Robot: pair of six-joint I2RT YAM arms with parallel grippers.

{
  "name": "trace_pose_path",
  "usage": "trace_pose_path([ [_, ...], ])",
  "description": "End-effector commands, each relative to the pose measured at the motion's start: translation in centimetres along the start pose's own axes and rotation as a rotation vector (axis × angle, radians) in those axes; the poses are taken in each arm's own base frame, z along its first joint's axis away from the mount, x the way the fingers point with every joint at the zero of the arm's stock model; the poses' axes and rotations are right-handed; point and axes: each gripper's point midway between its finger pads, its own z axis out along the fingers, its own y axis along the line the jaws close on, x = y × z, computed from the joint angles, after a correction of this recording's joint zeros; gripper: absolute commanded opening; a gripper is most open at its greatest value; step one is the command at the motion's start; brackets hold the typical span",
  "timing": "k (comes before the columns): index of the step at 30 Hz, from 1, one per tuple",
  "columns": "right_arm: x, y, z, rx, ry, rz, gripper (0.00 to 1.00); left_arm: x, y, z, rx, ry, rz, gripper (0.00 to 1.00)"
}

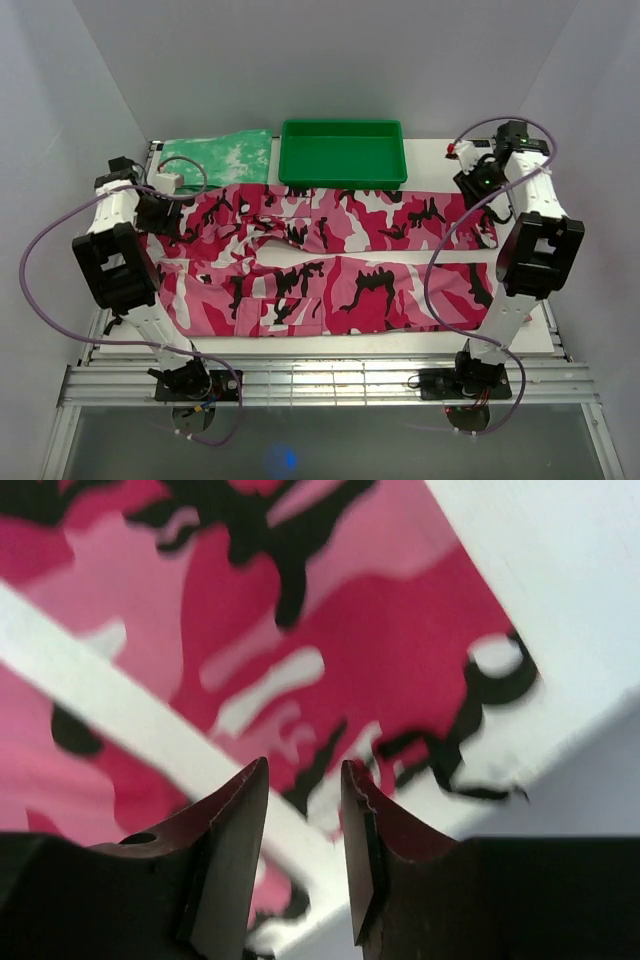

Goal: Fold and stack the trousers
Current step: Flatten the trousers out, then fold the trousers

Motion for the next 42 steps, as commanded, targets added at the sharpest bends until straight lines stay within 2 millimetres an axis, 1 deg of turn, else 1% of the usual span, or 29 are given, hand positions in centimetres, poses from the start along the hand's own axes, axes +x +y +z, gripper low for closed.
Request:
trace_pose_path([
  [1, -2.1, 1.7, 5.8, -0.069, 0.016, 0.119, 0.41, -1.8, -0.7, 3.8, 0.049, -0.023, -0.143, 0.64],
  [3, -1.0, 2.4, 7.7, -0.079, 0.07, 0.132, 0.4, -0.8, -0.3, 5.9, 0.047, 0.012, -0.17, 0.62],
  [5, 0.3, 2.6, 8.6, -0.067, 0.117, 0.131, 0.4, 0.6, -0.3, 7.1, 0.035, 0.057, -0.179, 0.61],
  [7, 2.9, 3.8, 9.5, -0.082, 0.188, 0.099, 0.38, 2.3, -0.3, 7.8, 0.022, 0.11, -0.159, 0.61],
  [9, 5.3, 3.6, 9.5, -0.05, 0.25, 0.042, 0.37, 4.4, -0.4, 8.1, 0.015, 0.157, -0.151, 0.61],
  [10, 7.4, 5.1, 10.0, -0.081, 0.299, 0.037, 0.37, 4.9, -0.1, 7.8, 0.008, 0.164, -0.129, 0.61],
  [11, 8.5, 5.1, 9.8, -0.072, 0.33, 0.027, 0.36, 6.1, 0.6, 7.5, -0.012, 0.183, -0.14, 0.61],
  [12, 10.0, 5.7, 9.6, -0.085, 0.347, 0.024, 0.36, 7.3, 0.6, 7.5, -0.008, 0.204, -0.144, 0.61],
  [15, 12.5, 6.0, 8.3, -0.083, 0.395, 0.043, 0.36, 9.8, 2.6, 6.5, -0.034, 0.225, -0.162, 0.6],
  [17, 13.8, 6.8, 7.9, -0.111, 0.412, 0.03, 0.36, 11.0, 3.7, 5.8, -0.042, 0.231, -0.152, 0.59],
  [19, 14.1, 7.1, 7.2, -0.121, 0.411, 0.02, 0.36, 11.1, 4.0, 5.5, -0.046, 0.228, -0.129, 0.59],
  [21, 13.6, 7.0, 6.6, -0.119, 0.389, 0.016, 0.36, 9.8, 3.8, 5.0, -0.025, 0.177, -0.096, 0.63],
  [22, 12.2, 6.6, 6.4, -0.126, 0.337, 0.019, 0.36, 8.7, 4.0, 4.4, -0.015, 0.146, -0.091, 0.64],
  [24, 10.5, 5.9, 5.8, -0.122, 0.294, 0.032, 0.37, 6.9, 3.7, 3.7, 0.018, 0.091, -0.083, 0.66],
  [25, 9.6, 5.3, 5.4, -0.117, 0.268, 0.038, 0.37, 5.7, 2.8, 3.3, 0.067, 0.056, -0.084, 0.66],
  [26, 7.3, 3.8, 4.3, -0.094, 0.21, 0.034, 0.38, 3.7, 3.3, 2.4, 0.06, 0.006, -0.06, 0.67],
  [27, 5.0, 2.2, 3.5, -0.077, 0.15, 0.023, 0.4, 1.0, 2.6, 1.1, 0.1, -0.07, -0.01, 0.69],
  [28, 2.8, 0.2, 2.5, -0.042, 0.101, 0.0, 0.42, -1.4, 3.2, -0.1, 0.09, -0.129, 0.028, 0.71],
  [29, 1.8, -1.0, 2.0, -0.017, 0.085, -0.018, 0.44, -2.7, 4.0, -1.1, 0.059, -0.159, 0.045, 0.71],
  [30, 0.9, -1.9, 1.4, -0.003, 0.068, -0.04, 0.47, -3.5, 3.9, -1.3, 0.092, -0.179, 0.061, 0.75],
  [31, 0.5, -1.9, 1.9, -0.038, 0.074, -0.054, 0.59, -5.9, 5.3, -2.9, 0.046, -0.227, 0.099, 0.81],
  [32, -1.4, -4.0, 0.5, 0.016, 0.041, -0.11, 0.68, -6.9, 6.0, -3.3, 0.031, -0.239, 0.109, 0.85],
  [33, -2.0, -4.6, 0.2, 0.021, 0.039, -0.138, 0.76, -7.0, 6.1, -2.2, 0.061, -0.215, 0.111, 0.9],
  [34, -2.0, -4.9, 1.0, 0.002, 0.051, -0.164, 0.89, -7.8, 6.7, -2.1, 0.048, -0.217, 0.123, 0.91],
  [35, -2.3, -5.3, 0.9, 0.007, 0.053, -0.189, 0.94, -9.3, 8.0, -3.0, 0.001, -0.236, 0.146, 0.91],
  [36, -2.7, -5.9, 0.9, 0.023, 0.053, -0.231, 0.98, -9.0, 8.4, -1.3, 0.011, -0.202, 0.14, 0.91],
  [38, -2.4, -6.3, 1.8, 0.034, 0.072, -0.273, 0.9, -9.5, 9.2, -0.6, -0.011, -0.188, 0.183, 0.91],
  [39, -2.0, -6.7, 2.9, 0.049, 0.081, -0.297, 0.9, -9.3, 9.3, 0.1, 0.0, -0.183, 0.198, 0.91],
  [42, -2.2, -7.7, 4.3, 0.089, 0.07, -0.328, 0.9, -8.8, 9.7, 2.2, 0.01, -0.181, 0.242, 0.88],
])
